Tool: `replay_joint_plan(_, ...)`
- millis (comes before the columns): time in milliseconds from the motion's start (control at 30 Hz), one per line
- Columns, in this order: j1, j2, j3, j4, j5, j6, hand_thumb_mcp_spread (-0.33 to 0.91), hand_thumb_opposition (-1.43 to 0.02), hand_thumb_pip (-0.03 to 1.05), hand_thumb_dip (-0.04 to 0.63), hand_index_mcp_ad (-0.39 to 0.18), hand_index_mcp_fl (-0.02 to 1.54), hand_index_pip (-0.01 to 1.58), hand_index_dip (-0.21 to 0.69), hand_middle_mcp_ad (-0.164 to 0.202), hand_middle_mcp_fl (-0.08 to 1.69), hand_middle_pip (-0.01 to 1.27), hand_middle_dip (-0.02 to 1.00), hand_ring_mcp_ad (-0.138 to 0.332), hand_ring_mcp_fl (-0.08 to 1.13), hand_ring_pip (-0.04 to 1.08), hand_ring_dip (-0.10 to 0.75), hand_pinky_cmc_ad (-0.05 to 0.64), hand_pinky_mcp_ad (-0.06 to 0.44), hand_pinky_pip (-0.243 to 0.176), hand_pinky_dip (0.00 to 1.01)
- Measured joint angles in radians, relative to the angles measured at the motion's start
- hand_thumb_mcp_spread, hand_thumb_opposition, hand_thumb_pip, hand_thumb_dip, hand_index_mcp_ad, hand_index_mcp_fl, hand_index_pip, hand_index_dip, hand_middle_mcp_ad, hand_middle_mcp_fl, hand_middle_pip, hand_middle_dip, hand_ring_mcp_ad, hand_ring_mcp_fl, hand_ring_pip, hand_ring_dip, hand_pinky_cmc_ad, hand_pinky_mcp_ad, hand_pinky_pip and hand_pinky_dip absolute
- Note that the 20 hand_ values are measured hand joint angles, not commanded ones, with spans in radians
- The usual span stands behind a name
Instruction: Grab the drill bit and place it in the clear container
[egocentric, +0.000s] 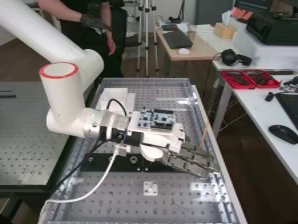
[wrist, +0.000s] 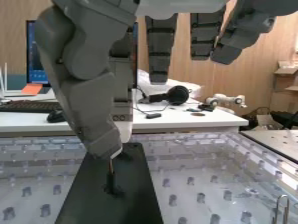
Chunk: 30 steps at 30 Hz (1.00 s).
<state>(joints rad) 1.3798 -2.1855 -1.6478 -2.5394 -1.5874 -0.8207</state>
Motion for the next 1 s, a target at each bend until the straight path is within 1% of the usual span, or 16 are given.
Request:
replay_joint_plan(33, -0.001, 0.0, 0.0, 0.0, 0.0, -0.001, 0.62, -0.91, 0.5, 0.208, -0.187, 0.56, 1.28, 0.154, 0.051, 0.21, 0.14, 0.19, 0.211, 0.03, 0.09, -0.003, 0.295, 0.15, -0.091, 0.18)
replay_joint_plan(167, -0.002, 0.0, 0.001, 0.001, -0.001, -0.002, 0.63, -0.94, 0.5, 0.208, -0.183, 0.57, 1.29, 0.171, 0.051, 0.21, 0.13, 0.19, 0.211, 0.03, 0.09, -0.007, 0.297, 0.148, -0.091, 0.18)
replay_joint_plan(200, -0.002, 0.0, 0.001, 0.002, -0.001, -0.001, 0.63, -0.94, 0.5, 0.208, -0.187, 0.58, 1.29, 0.171, 0.047, 0.21, 0.13, 0.19, 0.213, 0.03, 0.1, 0.0, 0.309, 0.148, -0.091, 0.18)
replay_joint_plan(333, -0.002, 0.0, 0.0, 0.008, -0.001, 0.008, 0.63, -0.94, 0.5, 0.208, -0.183, 0.59, 1.29, 0.171, 0.047, 0.21, 0.13, 0.19, 0.213, 0.03, 0.09, 0.0, 0.309, 0.148, -0.091, 0.18)
replay_joint_plan(500, 0.0, -0.004, 0.006, -0.004, -0.001, 0.012, 0.65, -0.94, 0.5, 0.209, -0.183, 0.58, 1.28, 0.175, 0.051, 0.22, 0.13, 0.19, 0.209, 0.03, 0.09, 0.0, 0.311, 0.148, -0.091, 0.18)
replay_joint_plan(567, 0.0, -0.005, 0.009, -0.007, -0.001, 0.015, 0.64, -0.94, 0.5, 0.206, -0.187, 0.57, 1.27, 0.175, 0.051, 0.22, 0.13, 0.19, 0.209, 0.03, 0.09, 0.0, 0.311, 0.148, -0.091, 0.18)
replay_joint_plan(600, 0.0, -0.005, 0.009, -0.007, -0.001, 0.015, 0.62, -0.93, 0.5, 0.209, -0.187, 0.59, 1.25, 0.175, 0.051, 0.22, 0.13, 0.19, 0.209, 0.03, 0.09, 0.0, 0.311, 0.148, -0.091, 0.18)
replay_joint_plan(667, 0.0, -0.006, 0.012, -0.009, 0.001, 0.018, 0.6, -0.91, 0.5, 0.206, -0.187, 0.52, 1.21, 0.175, 0.051, 0.22, 0.13, 0.19, 0.209, 0.03, 0.09, 0.0, 0.311, 0.148, -0.091, 0.18)
replay_joint_plan(800, 0.0, -0.007, 0.013, -0.009, 0.002, 0.019, 0.58, -0.9, 0.5, 0.206, -0.187, 0.51, 1.19, 0.168, 0.051, 0.21, 0.14, 0.19, 0.209, 0.03, 0.1, 0.0, 0.312, 0.148, -0.091, 0.18)
replay_joint_plan(1000, -0.001, -0.005, 0.014, -0.008, 0.002, 0.02, 0.58, -0.88, 0.52, 0.209, -0.187, 0.49, 1.17, 0.157, 0.051, 0.21, 0.13, 0.19, 0.209, 0.03, 0.09, 0.002, 0.312, 0.148, -0.091, 0.18)
